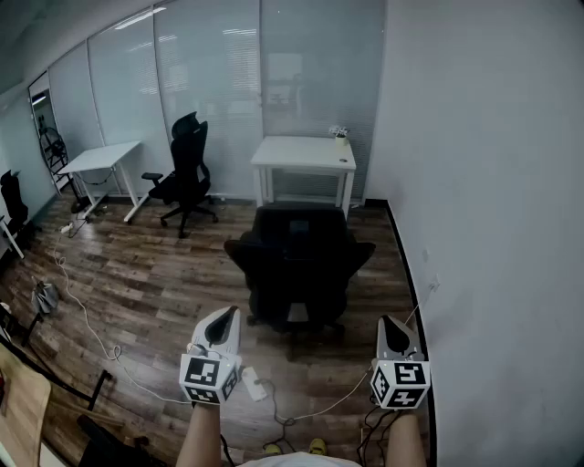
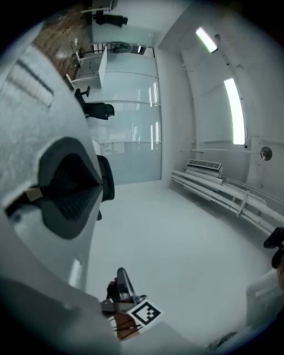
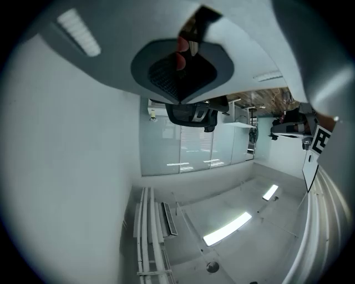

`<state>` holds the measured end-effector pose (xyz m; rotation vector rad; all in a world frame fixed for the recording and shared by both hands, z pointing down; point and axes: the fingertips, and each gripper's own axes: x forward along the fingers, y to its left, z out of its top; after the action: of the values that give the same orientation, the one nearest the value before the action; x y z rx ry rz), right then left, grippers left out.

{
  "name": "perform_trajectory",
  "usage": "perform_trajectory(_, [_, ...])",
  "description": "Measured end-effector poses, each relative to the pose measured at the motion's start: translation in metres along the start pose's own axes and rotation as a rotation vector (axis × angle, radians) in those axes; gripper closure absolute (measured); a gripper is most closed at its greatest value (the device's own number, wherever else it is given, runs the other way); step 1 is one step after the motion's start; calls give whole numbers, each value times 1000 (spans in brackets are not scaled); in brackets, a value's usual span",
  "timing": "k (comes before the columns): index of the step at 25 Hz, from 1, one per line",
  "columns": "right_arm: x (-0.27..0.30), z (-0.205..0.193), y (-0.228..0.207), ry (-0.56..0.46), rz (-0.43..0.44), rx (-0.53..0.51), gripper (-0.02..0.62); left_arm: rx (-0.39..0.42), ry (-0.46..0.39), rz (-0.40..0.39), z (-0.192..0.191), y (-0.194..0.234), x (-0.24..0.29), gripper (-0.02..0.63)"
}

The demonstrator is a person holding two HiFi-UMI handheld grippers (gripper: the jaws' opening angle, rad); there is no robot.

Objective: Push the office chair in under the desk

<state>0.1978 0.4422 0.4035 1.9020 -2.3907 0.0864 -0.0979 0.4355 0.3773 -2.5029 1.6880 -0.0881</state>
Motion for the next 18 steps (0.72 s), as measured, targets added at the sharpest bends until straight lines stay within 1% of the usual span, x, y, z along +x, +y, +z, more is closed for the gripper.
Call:
perform_trajectory(12, [0, 5, -2, -20, -1, 9, 595, 4, -1, 4, 1, -5, 0, 607])
perform_trajectory(18, [5, -1, 2, -17, 7, -5, 594, 5, 8, 4, -4, -5, 4, 607])
